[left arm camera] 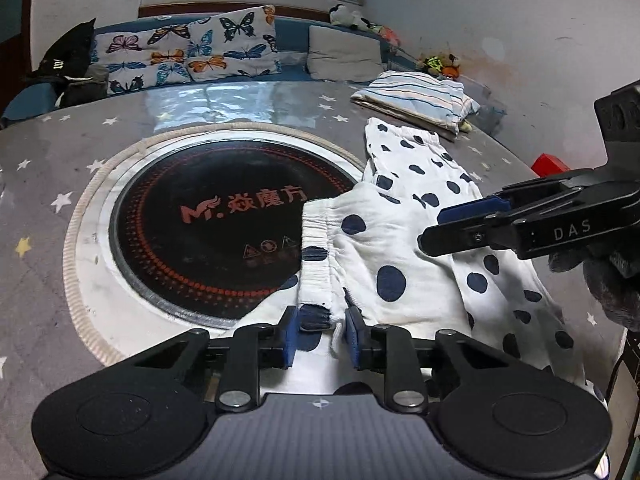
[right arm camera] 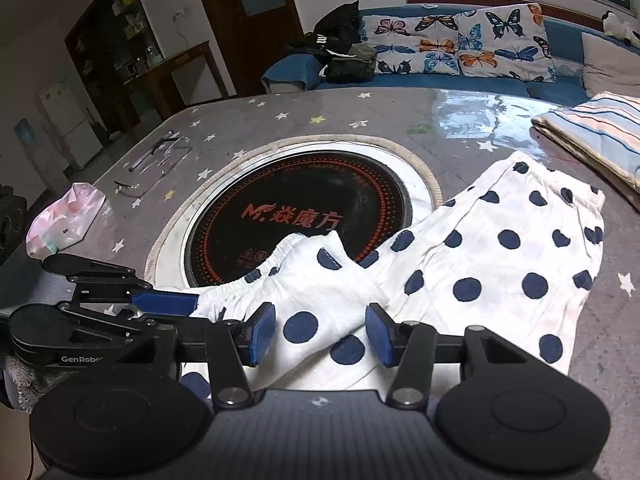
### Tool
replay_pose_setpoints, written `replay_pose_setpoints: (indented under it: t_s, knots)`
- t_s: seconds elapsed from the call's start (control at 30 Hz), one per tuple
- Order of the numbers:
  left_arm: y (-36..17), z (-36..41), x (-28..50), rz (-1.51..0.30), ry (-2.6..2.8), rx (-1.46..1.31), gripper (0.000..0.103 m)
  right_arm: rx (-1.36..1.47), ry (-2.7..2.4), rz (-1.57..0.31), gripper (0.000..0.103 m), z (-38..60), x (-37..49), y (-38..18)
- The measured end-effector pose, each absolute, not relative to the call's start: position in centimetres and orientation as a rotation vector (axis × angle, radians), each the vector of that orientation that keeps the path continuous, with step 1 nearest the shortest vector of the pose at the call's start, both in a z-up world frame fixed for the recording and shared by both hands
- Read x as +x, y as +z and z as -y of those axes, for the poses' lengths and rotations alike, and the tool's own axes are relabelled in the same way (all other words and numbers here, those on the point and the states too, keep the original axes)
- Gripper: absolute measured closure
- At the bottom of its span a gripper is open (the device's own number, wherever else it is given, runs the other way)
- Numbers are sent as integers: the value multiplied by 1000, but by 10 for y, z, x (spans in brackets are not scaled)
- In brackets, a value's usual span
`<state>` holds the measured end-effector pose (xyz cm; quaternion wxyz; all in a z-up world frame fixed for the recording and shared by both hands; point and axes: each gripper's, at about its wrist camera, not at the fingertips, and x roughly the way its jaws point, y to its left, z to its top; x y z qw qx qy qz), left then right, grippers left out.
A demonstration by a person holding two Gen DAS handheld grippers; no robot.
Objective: Fold clothes
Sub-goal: 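Grasp the trouser edge again with the left tool and release it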
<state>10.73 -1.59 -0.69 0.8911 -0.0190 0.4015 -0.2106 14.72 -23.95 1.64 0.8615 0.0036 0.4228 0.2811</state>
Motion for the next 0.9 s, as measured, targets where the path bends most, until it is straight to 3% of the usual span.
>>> replay_pose_setpoints:
  t_s: [0.33, 0.63, 0.9]
  knots:
    - [29, 12, 140, -630, -321, 199, 81, 9, 559, -896, 52, 248, 150, 16]
    - [46, -14, 226, -491, -176, 390, 81, 27, 544, -904, 52, 256, 158, 17]
    - [-15, -18, 269, -484, -94, 628, 81, 39, 517, -953, 50, 263, 168, 1]
